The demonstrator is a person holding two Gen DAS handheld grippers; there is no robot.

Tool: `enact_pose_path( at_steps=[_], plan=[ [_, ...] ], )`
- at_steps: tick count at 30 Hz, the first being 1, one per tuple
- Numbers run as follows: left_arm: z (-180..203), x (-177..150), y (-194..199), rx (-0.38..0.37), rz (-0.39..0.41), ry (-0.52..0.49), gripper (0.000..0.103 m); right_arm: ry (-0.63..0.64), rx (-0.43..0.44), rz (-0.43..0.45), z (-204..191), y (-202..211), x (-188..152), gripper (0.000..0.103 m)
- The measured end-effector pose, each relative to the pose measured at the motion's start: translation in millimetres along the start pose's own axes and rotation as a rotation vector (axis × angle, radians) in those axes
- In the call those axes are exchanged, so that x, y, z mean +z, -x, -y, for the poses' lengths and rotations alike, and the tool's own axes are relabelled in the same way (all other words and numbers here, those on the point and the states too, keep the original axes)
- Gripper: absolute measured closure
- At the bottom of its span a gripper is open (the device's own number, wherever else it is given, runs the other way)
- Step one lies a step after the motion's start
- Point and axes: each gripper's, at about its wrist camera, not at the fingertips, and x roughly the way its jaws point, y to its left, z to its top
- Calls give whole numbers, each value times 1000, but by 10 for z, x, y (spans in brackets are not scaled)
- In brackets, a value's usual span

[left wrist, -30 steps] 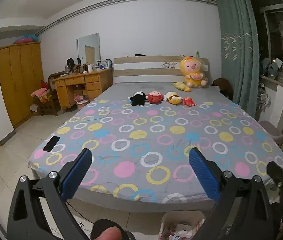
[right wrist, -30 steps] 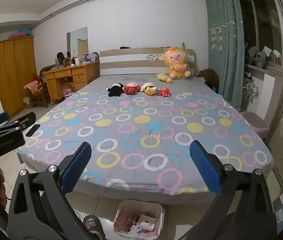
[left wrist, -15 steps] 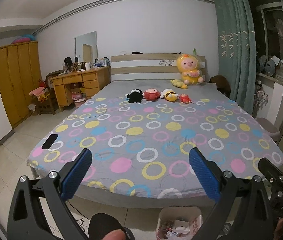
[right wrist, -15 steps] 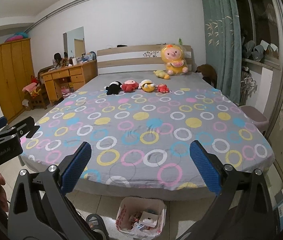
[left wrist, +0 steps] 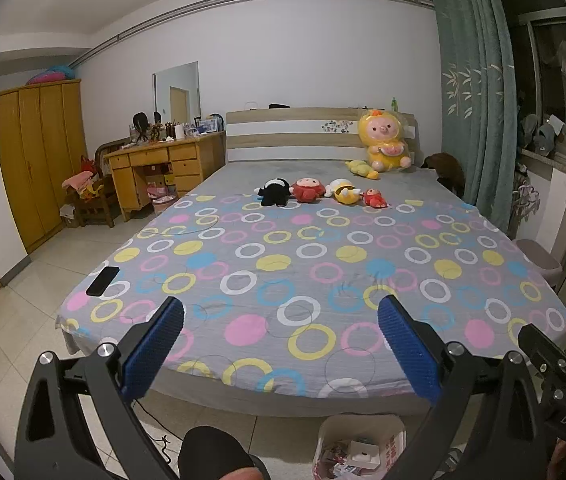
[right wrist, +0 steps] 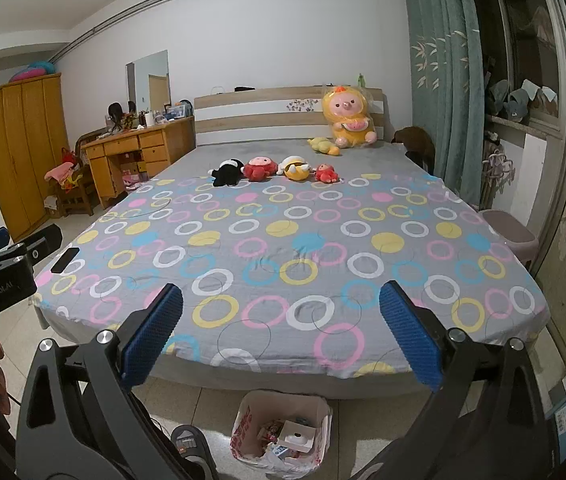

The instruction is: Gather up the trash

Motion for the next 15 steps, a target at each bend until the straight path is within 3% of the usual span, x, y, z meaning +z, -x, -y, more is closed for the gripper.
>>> enact_pose_path(
  at_steps=[15],
  plan=[
    [-2,23,9,1,-4,5,8,2,0,-2,2,-15,-11,7]
  ],
)
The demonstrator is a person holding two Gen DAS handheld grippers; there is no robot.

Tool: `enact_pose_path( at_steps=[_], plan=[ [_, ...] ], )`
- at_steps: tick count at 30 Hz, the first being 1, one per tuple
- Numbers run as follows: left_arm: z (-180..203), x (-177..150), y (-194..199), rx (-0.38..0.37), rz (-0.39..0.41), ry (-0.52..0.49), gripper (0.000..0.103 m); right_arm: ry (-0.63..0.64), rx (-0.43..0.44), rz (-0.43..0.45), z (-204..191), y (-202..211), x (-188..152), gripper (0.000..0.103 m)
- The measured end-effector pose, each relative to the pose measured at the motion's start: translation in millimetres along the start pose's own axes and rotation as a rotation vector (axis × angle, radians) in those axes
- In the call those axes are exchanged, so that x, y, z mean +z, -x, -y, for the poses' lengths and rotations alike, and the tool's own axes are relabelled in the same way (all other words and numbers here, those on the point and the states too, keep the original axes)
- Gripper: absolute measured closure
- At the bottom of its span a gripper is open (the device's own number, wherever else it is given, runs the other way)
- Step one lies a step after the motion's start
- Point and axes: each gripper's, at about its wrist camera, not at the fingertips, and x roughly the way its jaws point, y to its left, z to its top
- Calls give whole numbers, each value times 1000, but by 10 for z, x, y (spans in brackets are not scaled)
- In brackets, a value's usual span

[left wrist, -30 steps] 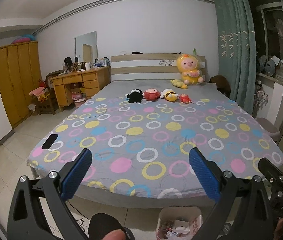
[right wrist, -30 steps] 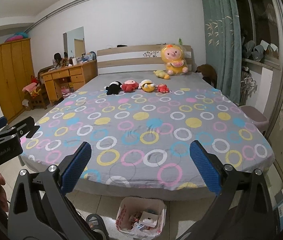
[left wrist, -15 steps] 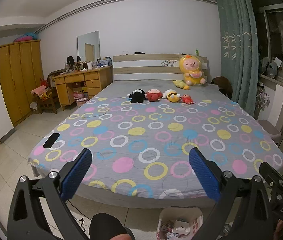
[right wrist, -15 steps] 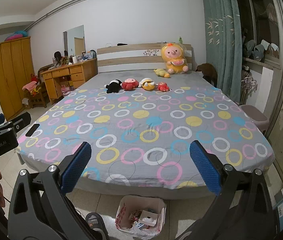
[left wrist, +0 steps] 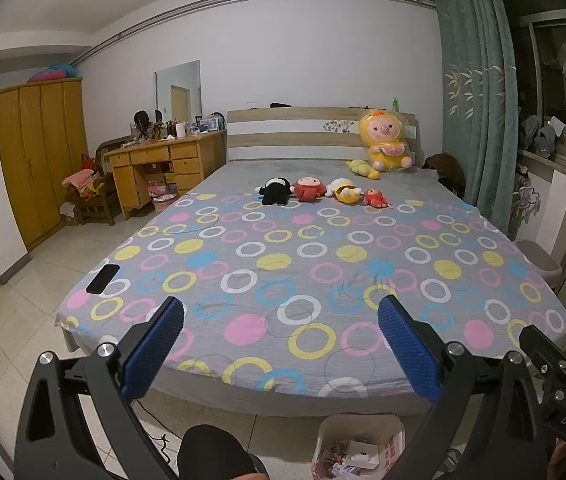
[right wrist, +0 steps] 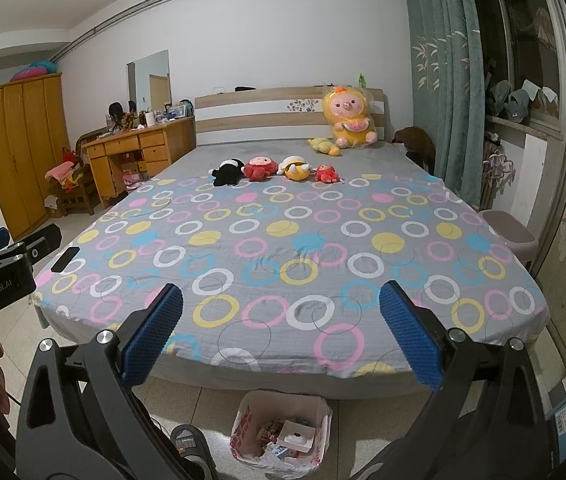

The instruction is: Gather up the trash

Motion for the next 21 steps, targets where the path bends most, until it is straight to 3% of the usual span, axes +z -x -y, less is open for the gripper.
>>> enact_pose_path(
  at_steps=[21],
  plan=[
    [50,-54,-91,6,-42,-4,8,-19,-3,-15,57,-17,-77,7]
  ],
)
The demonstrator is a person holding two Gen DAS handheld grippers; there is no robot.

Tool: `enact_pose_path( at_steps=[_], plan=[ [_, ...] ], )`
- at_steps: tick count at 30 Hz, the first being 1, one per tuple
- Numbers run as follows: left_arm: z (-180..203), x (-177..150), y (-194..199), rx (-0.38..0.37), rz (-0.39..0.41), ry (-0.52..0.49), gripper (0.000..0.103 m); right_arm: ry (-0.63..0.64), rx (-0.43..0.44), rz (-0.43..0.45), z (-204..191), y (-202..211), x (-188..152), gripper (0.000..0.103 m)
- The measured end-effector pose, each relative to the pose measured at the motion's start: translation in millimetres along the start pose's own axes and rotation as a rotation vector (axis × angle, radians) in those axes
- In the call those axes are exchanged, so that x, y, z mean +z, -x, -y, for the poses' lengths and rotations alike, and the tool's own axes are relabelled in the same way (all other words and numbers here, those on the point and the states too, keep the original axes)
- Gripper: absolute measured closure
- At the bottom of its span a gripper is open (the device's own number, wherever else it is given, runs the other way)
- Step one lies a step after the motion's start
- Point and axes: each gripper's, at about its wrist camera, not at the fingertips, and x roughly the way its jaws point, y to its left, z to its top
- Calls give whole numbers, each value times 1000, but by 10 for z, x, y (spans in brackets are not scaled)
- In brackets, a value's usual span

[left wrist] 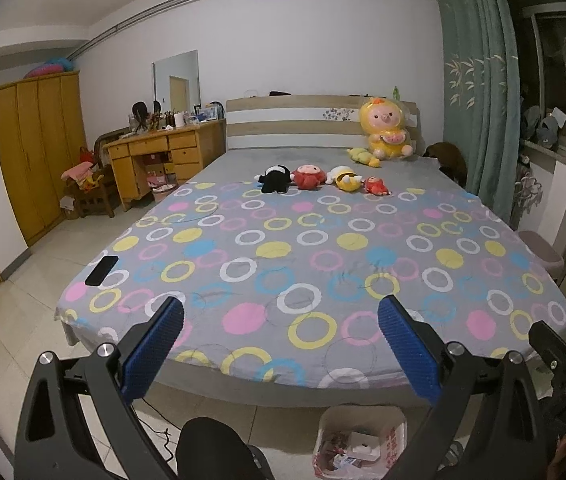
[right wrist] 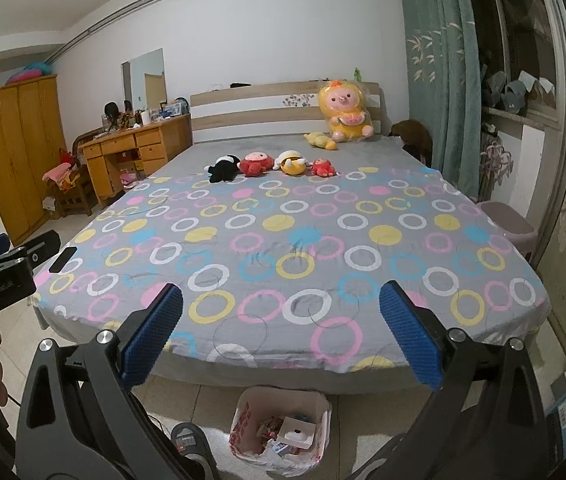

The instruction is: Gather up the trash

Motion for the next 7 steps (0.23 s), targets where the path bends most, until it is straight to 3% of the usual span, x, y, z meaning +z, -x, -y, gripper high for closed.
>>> enact_pose_path(
  at_steps=[7],
  plan=[
    [27,5,30,15,4,-7,8,0,-3,6,0,24,-3,7]
  ],
)
